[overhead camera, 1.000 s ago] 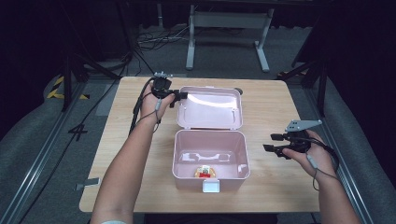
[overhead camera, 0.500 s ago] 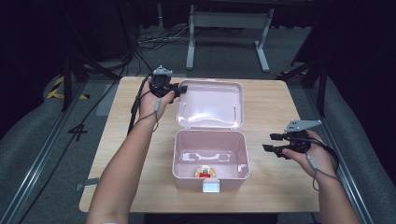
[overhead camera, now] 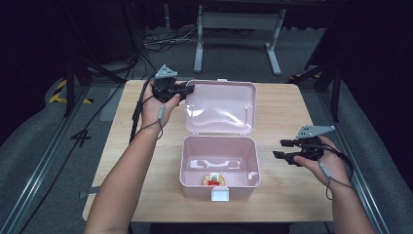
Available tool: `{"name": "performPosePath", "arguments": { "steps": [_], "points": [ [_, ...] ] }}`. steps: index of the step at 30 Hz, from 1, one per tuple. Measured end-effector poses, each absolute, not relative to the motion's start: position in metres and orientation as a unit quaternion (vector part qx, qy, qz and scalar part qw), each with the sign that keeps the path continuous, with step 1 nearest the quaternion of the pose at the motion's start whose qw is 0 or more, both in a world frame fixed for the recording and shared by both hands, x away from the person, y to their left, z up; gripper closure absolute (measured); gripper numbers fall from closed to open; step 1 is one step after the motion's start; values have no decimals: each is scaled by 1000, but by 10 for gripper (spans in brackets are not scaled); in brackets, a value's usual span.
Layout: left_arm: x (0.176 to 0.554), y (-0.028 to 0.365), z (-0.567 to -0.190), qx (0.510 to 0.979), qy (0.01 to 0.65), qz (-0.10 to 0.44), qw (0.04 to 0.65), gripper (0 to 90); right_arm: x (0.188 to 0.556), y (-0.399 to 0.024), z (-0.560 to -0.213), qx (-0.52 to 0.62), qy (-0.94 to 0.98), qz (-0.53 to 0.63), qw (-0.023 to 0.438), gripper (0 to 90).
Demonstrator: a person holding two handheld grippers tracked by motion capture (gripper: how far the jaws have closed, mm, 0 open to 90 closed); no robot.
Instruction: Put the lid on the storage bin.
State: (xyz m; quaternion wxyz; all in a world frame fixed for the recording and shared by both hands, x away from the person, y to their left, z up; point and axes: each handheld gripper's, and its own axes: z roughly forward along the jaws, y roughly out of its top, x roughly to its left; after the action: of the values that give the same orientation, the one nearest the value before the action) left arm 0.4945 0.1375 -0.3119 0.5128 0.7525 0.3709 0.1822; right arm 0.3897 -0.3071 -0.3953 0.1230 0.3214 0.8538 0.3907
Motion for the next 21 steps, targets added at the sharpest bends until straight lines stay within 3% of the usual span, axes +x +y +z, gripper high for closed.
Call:
{"name": "performPosePath", "arguments": {
  "steps": [15, 21],
  "points": [
    [464, 142, -294, 737, 355, 192, 542, 771, 386, -302, -387, 298, 853, 402, 145, 435],
    [449, 141, -288, 737, 342, 207, 545, 773, 382, -304, -382, 321, 839, 418, 133, 473]
  ]
}}
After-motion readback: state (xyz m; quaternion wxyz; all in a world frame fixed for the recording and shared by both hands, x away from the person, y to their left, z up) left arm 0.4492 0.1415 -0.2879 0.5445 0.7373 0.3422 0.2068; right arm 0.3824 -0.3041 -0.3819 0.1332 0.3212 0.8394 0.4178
